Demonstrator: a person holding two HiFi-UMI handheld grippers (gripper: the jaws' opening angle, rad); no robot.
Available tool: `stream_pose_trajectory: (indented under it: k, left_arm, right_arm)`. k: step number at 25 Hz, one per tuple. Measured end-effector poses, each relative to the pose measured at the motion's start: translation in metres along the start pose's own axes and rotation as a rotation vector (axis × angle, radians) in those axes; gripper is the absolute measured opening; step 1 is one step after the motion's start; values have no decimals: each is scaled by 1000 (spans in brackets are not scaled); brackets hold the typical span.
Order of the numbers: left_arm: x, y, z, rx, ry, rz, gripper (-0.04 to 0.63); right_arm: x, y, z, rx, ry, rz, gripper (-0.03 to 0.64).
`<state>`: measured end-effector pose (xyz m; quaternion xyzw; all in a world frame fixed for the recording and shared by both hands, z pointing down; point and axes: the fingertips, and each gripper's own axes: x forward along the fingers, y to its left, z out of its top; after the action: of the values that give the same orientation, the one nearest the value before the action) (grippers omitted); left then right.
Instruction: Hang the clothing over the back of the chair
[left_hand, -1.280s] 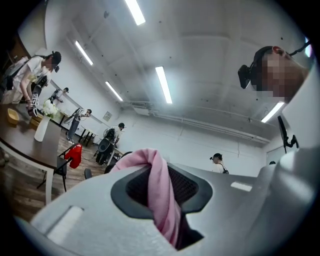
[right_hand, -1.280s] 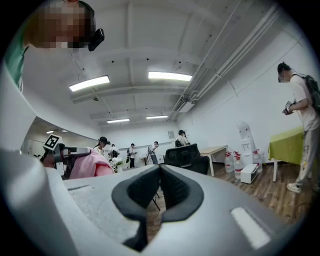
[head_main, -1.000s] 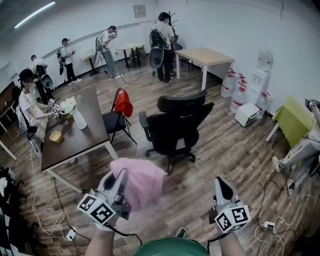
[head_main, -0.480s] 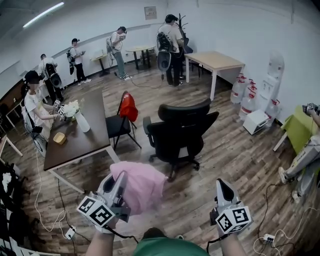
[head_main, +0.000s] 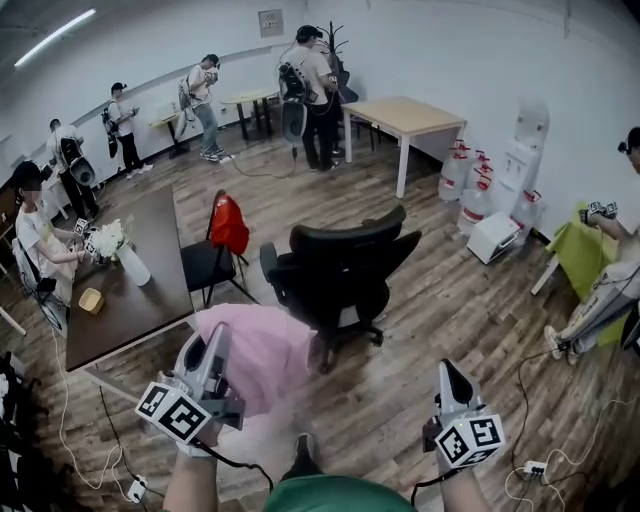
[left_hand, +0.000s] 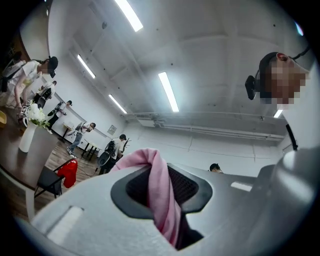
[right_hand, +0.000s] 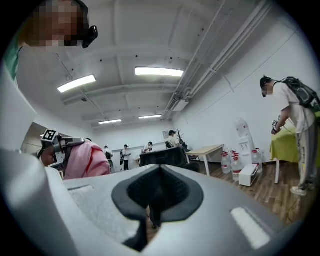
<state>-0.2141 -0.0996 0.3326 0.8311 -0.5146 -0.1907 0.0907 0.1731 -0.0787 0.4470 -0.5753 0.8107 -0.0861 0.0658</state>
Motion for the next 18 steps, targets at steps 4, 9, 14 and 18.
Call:
stream_pose_trajectory:
  k: [4, 9, 14, 18]
  left_arm:
    - [54, 27, 23, -11, -34, -46, 81]
    - [128, 59, 63, -37, -90, -123, 81]
    - [199, 73, 118, -11, -165, -226, 83]
    - [265, 69, 141, -17, -204, -327, 83]
  right_arm:
    - [29, -6, 0, -7, 5, -47, 2]
    - [65, -1, 2, -16, 3, -113, 2]
    - [96, 7, 4, -25, -4, -185, 2]
    - [104, 2, 3, -28, -15, -274, 2]
